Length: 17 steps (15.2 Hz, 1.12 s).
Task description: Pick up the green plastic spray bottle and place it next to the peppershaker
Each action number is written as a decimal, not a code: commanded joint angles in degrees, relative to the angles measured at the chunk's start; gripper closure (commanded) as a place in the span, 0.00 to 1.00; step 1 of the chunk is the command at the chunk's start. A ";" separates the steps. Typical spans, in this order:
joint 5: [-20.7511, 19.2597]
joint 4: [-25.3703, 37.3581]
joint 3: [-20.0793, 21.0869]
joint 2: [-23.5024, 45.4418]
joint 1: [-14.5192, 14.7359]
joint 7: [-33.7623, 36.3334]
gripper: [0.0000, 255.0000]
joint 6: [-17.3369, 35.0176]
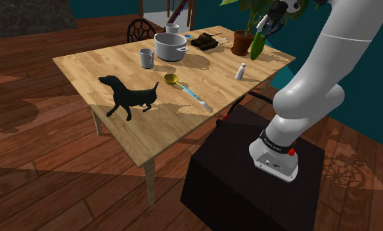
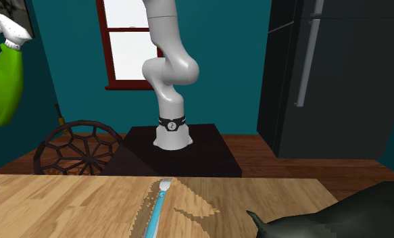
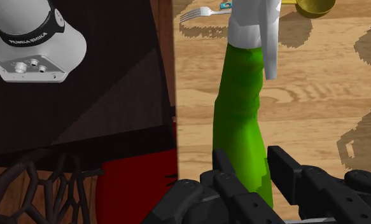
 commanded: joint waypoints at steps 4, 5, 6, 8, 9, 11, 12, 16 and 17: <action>-0.02 -3.49 0.08 0.25 0.20 -1.12 1.00 3.56; 0.01 -4.14 0.11 0.34 0.23 -1.34 1.00 4.25; 0.04 -4.78 0.13 0.45 0.26 -1.56 1.00 4.94; 0.14 -5.99 0.17 0.71 0.31 -2.02 1.00 6.31; 0.21 -6.58 0.20 0.86 0.33 -2.25 1.00 6.98; 0.36 -7.71 0.25 1.20 0.36 -2.73 1.00 8.32; 0.45 -8.25 0.28 1.39 0.37 -2.97 1.00 8.97; 0.88 -10.28 0.40 2.28 0.39 -3.99 1.00 11.57; 1.01 -10.76 0.43 2.53 0.39 -4.25 1.00 12.20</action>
